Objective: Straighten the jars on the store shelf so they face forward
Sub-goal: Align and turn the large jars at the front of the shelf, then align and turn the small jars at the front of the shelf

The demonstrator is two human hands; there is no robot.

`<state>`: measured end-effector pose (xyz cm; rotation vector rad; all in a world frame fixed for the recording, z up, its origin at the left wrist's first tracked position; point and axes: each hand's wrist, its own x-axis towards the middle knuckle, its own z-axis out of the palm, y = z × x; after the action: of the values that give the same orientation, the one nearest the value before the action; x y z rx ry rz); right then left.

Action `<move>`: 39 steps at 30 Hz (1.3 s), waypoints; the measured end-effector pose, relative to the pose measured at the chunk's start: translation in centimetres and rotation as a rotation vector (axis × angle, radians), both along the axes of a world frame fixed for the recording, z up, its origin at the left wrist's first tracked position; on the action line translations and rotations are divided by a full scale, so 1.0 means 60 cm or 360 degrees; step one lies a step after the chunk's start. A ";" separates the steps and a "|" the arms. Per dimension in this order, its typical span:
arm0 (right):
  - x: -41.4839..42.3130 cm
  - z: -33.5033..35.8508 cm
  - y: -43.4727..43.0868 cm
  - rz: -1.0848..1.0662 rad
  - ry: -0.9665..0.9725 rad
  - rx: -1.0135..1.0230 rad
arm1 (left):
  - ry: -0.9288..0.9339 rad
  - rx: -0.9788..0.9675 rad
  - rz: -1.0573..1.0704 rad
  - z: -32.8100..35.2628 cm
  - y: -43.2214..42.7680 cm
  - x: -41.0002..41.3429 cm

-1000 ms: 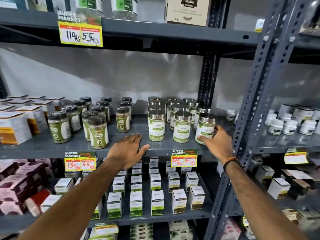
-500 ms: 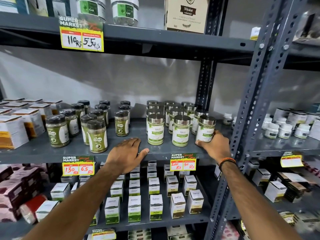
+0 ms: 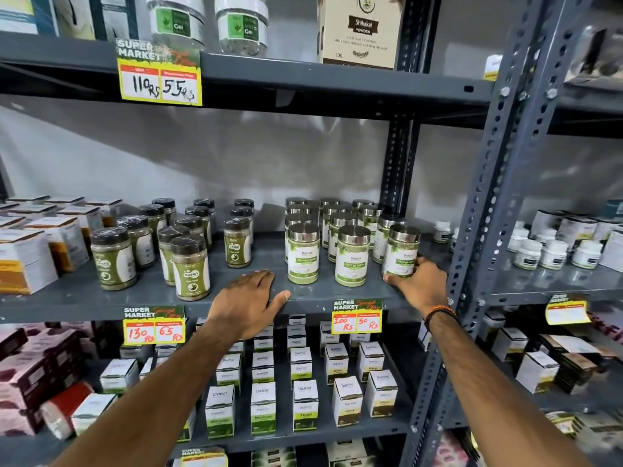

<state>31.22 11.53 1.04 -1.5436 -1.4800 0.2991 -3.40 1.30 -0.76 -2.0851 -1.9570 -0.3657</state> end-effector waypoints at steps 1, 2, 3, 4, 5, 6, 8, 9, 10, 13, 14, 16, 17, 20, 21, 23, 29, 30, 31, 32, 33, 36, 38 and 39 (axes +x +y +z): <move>0.000 -0.001 0.000 -0.0005 -0.0003 0.0003 | -0.0002 0.0003 -0.0003 0.000 0.000 0.000; 0.000 -0.001 0.000 -0.0009 -0.0003 0.0005 | -0.0002 0.0006 -0.0005 0.000 0.000 0.001; 0.000 -0.002 0.000 -0.0012 0.0001 0.0008 | -0.0003 0.0009 -0.0007 0.000 0.000 0.001; -0.001 -0.003 0.000 -0.0010 0.0007 0.0012 | -0.0003 0.0010 -0.0007 0.000 0.000 0.001; -0.001 -0.004 -0.001 -0.0007 0.0011 0.0016 | -0.0002 0.0009 -0.0005 0.001 -0.001 0.001; -0.001 -0.004 -0.001 -0.0003 0.0014 0.0021 | -0.0004 0.0014 -0.0001 0.001 -0.002 0.002; 0.000 -0.004 -0.002 0.0004 0.0027 0.0034 | -0.0002 0.0056 0.0016 -0.001 -0.006 0.004; 0.000 -0.003 -0.005 0.0008 0.0037 0.0043 | -0.0003 0.0084 0.0024 -0.002 -0.008 0.005; 0.000 -0.002 -0.010 0.0007 0.0050 0.0063 | -0.0013 0.0101 0.0025 -0.002 -0.010 0.006; -0.007 0.001 -0.044 -0.0017 0.0127 0.0232 | -0.0061 0.0082 -0.0039 0.006 -0.017 0.009; -0.012 0.001 -0.061 -0.0025 0.0144 0.0334 | -0.0054 0.0102 -0.0075 0.010 -0.022 0.009; -0.024 -0.001 -0.097 -0.0032 0.0149 0.0578 | 0.0022 0.0226 -0.0157 0.023 -0.036 0.013; -0.032 -0.001 -0.115 -0.0017 0.0145 0.0678 | 0.0071 0.0300 -0.0201 0.034 -0.045 0.016; -0.076 0.008 -0.165 0.0083 0.0112 0.0814 | 0.0163 0.0500 -0.0286 0.086 -0.080 0.020; -0.097 0.013 -0.177 0.0149 0.0102 0.0830 | 0.0162 0.0552 -0.0301 0.108 -0.092 0.018; -0.153 0.026 -0.202 0.0369 0.0111 0.0800 | 0.0123 0.0641 -0.0320 0.150 -0.118 0.000; -0.347 0.034 -0.241 0.0849 0.0240 0.0661 | -0.0051 0.0766 -0.0184 0.198 -0.180 -0.128; -0.377 0.033 -0.242 0.0880 0.0291 0.0631 | -0.0068 0.0753 -0.0137 0.196 -0.189 -0.157; -0.402 0.033 -0.242 0.0895 0.0324 0.0602 | -0.0087 0.0744 -0.0087 0.191 -0.195 -0.182; -0.428 0.032 -0.241 0.0904 0.0330 0.0559 | -0.0105 0.0737 -0.0026 0.183 -0.203 -0.211; -0.449 0.030 -0.239 0.0911 0.0311 0.0506 | -0.0121 0.0720 0.0035 0.174 -0.209 -0.239; -0.497 0.018 -0.228 0.0915 0.0192 0.0347 | -0.0161 0.0604 0.0191 0.141 -0.222 -0.312; -0.521 0.008 -0.221 0.0901 0.0147 0.0255 | -0.0140 0.0533 0.0259 0.116 -0.220 -0.355; -0.530 0.004 -0.217 0.0895 0.0140 0.0217 | -0.0131 0.0491 0.0293 0.103 -0.216 -0.374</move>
<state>-0.59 -1.47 1.27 -0.9709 -1.8033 0.5697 -25.81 -11.68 5.45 -1.7097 -1.9721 -0.6758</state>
